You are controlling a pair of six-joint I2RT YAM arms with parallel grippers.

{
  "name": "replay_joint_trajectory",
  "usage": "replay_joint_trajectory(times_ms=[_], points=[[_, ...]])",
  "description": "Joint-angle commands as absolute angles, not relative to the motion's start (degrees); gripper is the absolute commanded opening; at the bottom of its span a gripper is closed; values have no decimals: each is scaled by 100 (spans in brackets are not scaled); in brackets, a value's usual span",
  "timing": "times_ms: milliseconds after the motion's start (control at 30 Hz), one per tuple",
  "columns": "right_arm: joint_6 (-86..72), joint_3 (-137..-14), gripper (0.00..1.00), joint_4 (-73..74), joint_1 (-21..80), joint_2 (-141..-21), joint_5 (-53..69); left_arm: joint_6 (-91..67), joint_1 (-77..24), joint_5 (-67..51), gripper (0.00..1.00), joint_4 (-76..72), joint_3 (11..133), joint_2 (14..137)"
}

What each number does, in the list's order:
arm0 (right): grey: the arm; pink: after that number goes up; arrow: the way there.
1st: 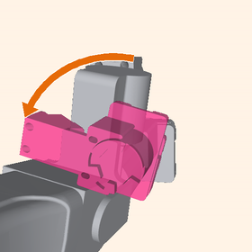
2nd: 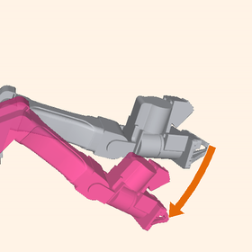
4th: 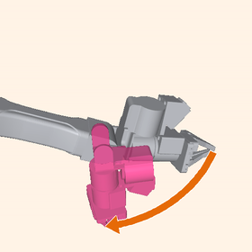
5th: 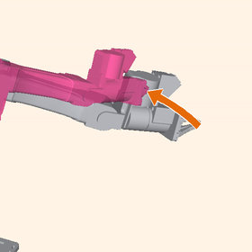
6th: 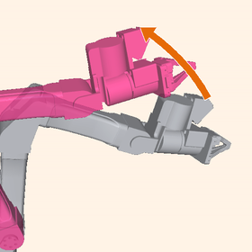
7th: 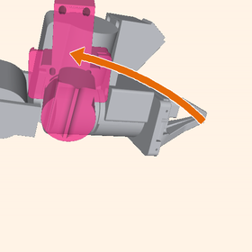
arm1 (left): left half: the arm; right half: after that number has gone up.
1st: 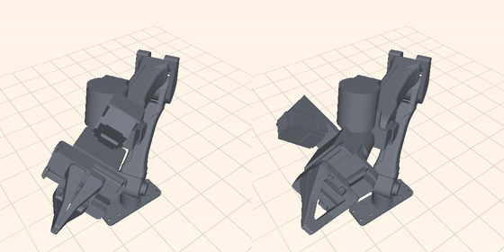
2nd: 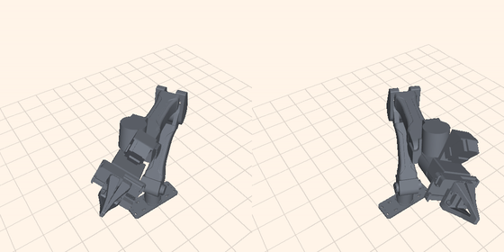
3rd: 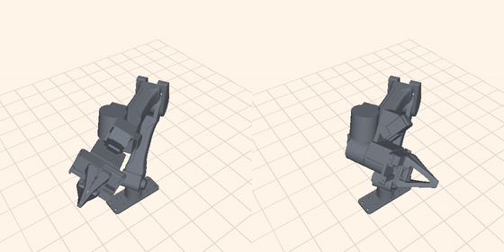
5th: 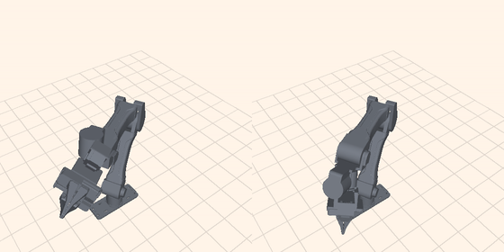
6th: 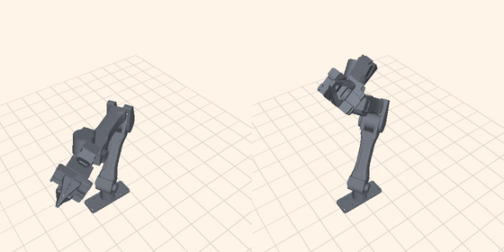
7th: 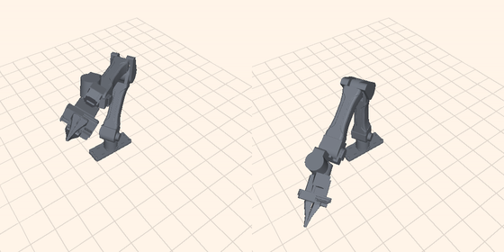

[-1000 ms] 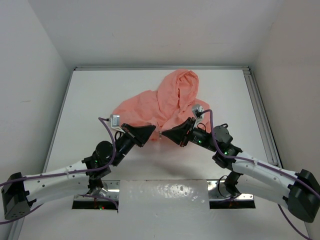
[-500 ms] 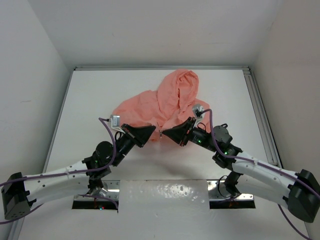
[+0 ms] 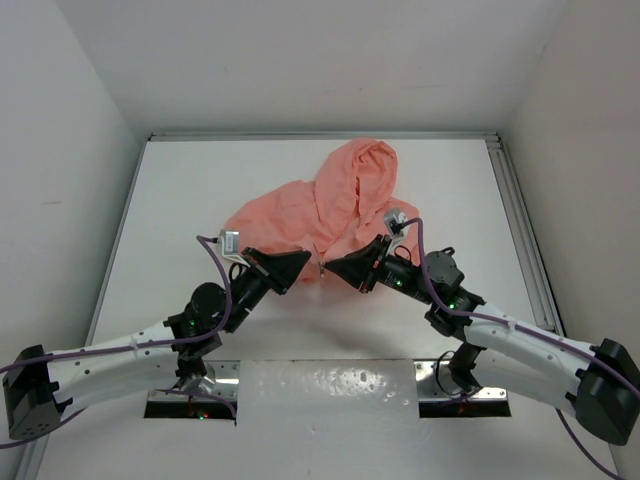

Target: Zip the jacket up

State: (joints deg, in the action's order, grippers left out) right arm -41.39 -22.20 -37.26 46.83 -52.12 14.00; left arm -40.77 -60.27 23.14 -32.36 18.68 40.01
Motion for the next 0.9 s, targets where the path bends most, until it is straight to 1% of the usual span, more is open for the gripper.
replay_joint_trajectory(times_ms=[0,200,367,867], points=[[-4104,-2268,0,-3981,4650,-5115,1424,-4008,-5977,2311,0,-3542,1846,3982],[-4113,-2276,0,-3964,4658,-5133,1406,-3999,-5977,2320,0,-3542,1846,3999],[-4104,-2267,0,-3955,4658,-5106,1406,-3902,-5977,2549,0,-3419,1846,3832],[-4061,-2355,0,-3902,4658,-5177,1397,-3955,-5985,2338,0,-3586,1863,4113]])
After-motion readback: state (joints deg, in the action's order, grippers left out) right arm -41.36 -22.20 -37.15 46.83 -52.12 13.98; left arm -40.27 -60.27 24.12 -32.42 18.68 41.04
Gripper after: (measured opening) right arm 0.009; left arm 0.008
